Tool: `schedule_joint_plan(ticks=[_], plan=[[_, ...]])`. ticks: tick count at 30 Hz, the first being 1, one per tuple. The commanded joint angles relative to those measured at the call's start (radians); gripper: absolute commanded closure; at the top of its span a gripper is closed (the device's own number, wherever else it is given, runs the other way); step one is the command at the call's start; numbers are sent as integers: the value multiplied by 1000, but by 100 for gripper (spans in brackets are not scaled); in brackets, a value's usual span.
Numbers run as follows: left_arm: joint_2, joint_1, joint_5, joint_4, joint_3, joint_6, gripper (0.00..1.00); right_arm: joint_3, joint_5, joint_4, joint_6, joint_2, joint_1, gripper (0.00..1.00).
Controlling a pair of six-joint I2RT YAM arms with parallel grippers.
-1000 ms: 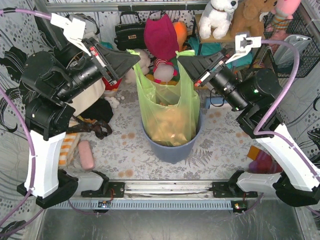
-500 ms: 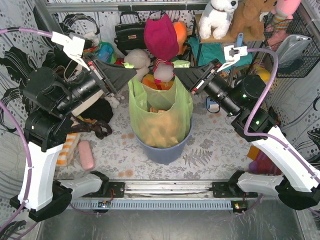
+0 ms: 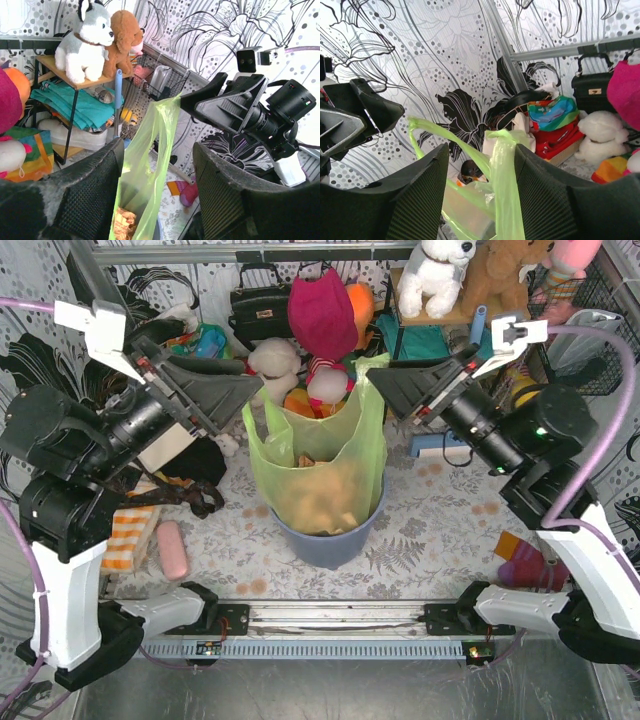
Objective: Tie the trash bag
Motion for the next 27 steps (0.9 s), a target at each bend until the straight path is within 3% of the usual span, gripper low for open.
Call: schedule_joint_plan(ticks=[1,7,13,14,19,23,27], plan=[[-3,5,26,0,45,-36,34,123,23,-120,-82,-22,-2,45],[2,6,313,186,24,-229,31,285,-6,-288,-183,30,-2,47],[-17,4,534,562,-158,-539,31,475,-78,-496,-371,138,-2,46],[-21,4,541,560,-162,-530,31,516,-90,-536,-400,164,-2,45],[-27,4,462,375,-123,-396,33,669,-159,-671,-508,280,-2,38],[-48,-15,346,303,-179,-318,38,647,-172,-649,-538,297,-2,33],[-84,-118,197,313,-222,-246,39,637,-136,-646,-545,304,-2,31]])
